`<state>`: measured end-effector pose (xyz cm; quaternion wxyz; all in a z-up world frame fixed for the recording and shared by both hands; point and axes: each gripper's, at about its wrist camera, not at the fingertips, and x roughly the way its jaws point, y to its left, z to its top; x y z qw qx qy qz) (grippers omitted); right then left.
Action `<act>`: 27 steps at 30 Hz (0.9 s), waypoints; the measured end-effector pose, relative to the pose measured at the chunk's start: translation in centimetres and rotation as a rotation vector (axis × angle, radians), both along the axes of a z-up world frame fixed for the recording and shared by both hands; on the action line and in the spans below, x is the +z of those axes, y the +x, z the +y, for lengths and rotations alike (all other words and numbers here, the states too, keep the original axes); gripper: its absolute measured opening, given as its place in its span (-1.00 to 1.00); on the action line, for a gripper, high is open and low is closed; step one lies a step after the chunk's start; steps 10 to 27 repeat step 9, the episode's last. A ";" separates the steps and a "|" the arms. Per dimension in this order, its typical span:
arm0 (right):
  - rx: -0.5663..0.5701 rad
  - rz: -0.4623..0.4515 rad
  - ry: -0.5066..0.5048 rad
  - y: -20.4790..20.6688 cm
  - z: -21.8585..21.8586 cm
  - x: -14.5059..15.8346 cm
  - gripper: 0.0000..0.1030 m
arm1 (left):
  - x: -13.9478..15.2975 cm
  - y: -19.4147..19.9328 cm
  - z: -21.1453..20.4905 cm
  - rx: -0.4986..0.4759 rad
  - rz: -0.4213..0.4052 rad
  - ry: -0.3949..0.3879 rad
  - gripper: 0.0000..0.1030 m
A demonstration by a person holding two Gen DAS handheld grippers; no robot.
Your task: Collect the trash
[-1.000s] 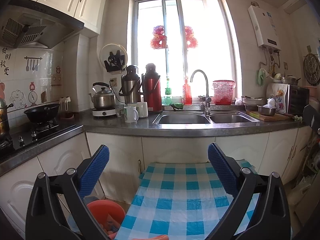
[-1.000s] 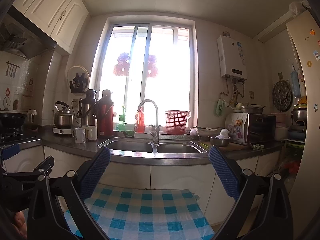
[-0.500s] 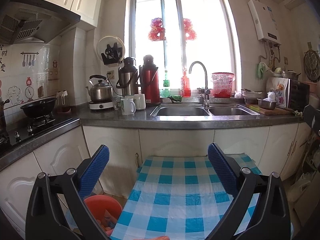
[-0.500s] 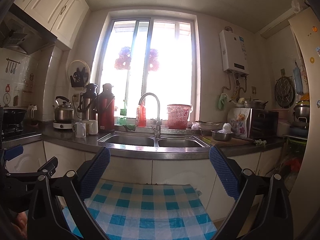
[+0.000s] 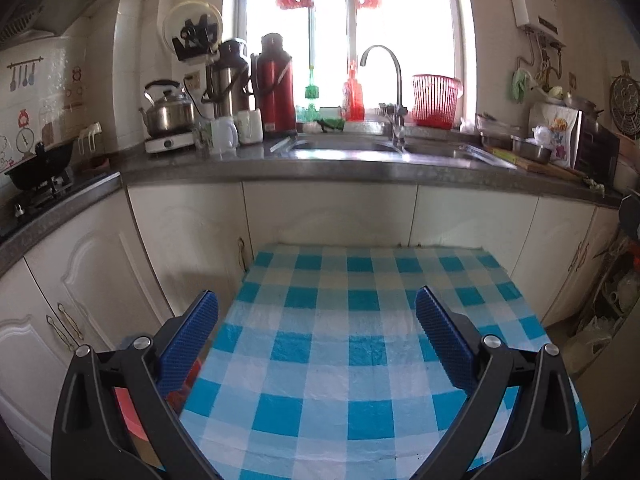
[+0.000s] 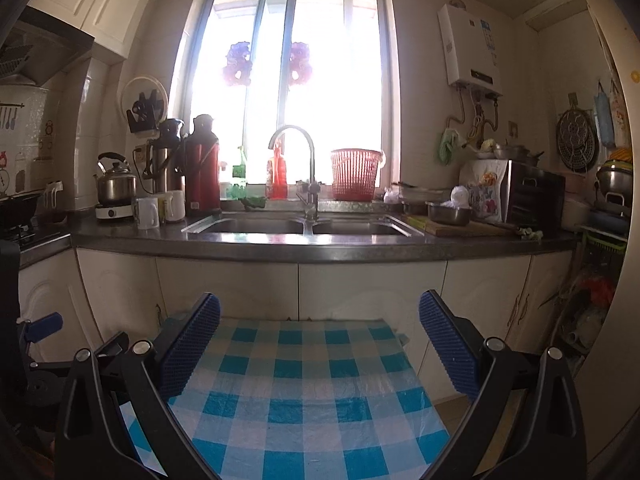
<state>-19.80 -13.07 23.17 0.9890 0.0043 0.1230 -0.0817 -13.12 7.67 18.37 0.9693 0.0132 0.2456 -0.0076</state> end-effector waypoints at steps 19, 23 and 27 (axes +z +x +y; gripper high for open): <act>-0.051 0.338 0.058 8.3 -3.8 -12.7 0.91 | -13.3 7.5 -3.1 0.020 0.325 -0.018 0.92; -0.051 0.338 0.058 8.3 -3.8 -12.7 0.91 | -13.3 7.5 -3.1 0.020 0.325 -0.018 0.92; -0.051 0.338 0.058 8.3 -3.8 -12.7 0.91 | -13.3 7.5 -3.1 0.020 0.325 -0.018 0.92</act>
